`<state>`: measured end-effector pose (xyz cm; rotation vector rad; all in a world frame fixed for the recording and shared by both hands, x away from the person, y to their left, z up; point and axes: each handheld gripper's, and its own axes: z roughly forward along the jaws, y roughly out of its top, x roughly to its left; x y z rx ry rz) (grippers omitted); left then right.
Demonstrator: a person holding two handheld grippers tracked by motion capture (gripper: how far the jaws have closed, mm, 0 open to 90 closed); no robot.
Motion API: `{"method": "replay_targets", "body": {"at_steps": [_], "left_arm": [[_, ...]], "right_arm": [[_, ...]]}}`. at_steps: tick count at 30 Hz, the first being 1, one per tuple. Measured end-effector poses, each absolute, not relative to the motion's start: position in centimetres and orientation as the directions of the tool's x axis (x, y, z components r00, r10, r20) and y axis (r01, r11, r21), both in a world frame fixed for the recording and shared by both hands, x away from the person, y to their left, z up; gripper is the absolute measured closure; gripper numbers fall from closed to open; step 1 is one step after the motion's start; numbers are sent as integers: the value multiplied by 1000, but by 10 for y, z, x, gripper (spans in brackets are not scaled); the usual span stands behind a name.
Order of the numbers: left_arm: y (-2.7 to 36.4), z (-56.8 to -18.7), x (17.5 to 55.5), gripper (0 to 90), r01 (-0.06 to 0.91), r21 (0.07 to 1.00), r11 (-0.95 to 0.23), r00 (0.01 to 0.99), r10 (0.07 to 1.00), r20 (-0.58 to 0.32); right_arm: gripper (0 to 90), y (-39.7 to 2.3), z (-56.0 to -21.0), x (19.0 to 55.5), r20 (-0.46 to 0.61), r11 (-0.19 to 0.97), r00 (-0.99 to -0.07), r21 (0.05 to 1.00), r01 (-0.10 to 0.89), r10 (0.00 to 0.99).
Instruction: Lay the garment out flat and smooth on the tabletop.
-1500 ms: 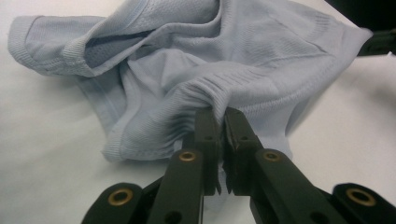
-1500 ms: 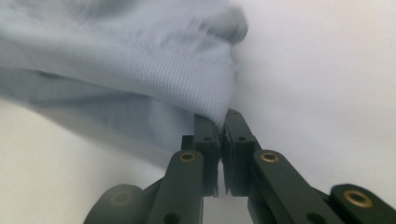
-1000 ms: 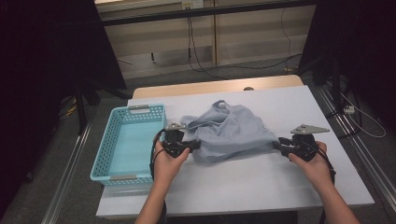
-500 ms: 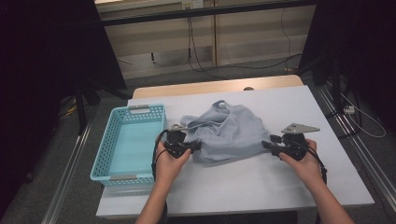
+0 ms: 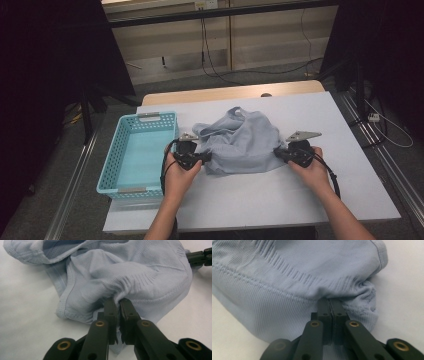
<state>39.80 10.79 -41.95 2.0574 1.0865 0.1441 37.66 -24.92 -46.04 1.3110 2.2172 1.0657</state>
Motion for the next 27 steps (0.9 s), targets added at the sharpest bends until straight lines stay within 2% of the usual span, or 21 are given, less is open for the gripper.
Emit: {"method": "replay_targets", "body": {"at_steps": [3, 5, 11, 12, 15, 16, 17, 18, 21, 23, 27], "left_arm": [[107, -421, 398, 854, 653, 686, -320, 623, 742, -247], [106, -422, 397, 854, 654, 685, -320, 622, 743, -248], [105, -424, 396, 823, 658, 679, -325, 626, 738, -254], [105, -424, 396, 804, 662, 673, -329, 629, 732, -262], [104, -423, 394, 728, 659, 677, -329, 628, 735, -254], [104, -423, 394, 688, 659, 677, -329, 628, 735, -254], [104, -423, 394, 688, 658, 679, -327, 625, 739, -250], [104, -423, 394, 616, 660, 679, -322, 623, 739, -255], [105, -422, 392, 515, 656, 684, -320, 624, 739, -252], [106, -420, 391, 453, 655, 685, -320, 622, 742, -249], [105, -419, 390, 366, 656, 687, -312, 617, 746, -250]], "right_arm": [[900, -249, -461, 378, 59, 282, -495, 762, 583, 867], [900, -249, -460, 377, -13, 314, -473, 763, 564, 881], [900, -259, -455, 375, 35, 259, -452, 780, 570, 891], [821, -263, -454, 375, 58, 228, -436, 786, 574, 898], [694, -267, -454, 375, 69, 205, -417, 791, 577, 906], [669, -269, -454, 374, 77, 198, -412, 788, 583, 908], [669, -269, -454, 374, 77, 198, -412, 788, 583, 908], [582, -272, -454, 375, 72, 188, -388, 783, 593, 919], [578, -278, -452, 374, 77, 159, -355, 792, 590, 932], [583, -292, -449, 373, 141, 75, -311, 803, 592, 940], [609, -297, -454, 374, 173, 67, -315, 778, 624, 933]]}}
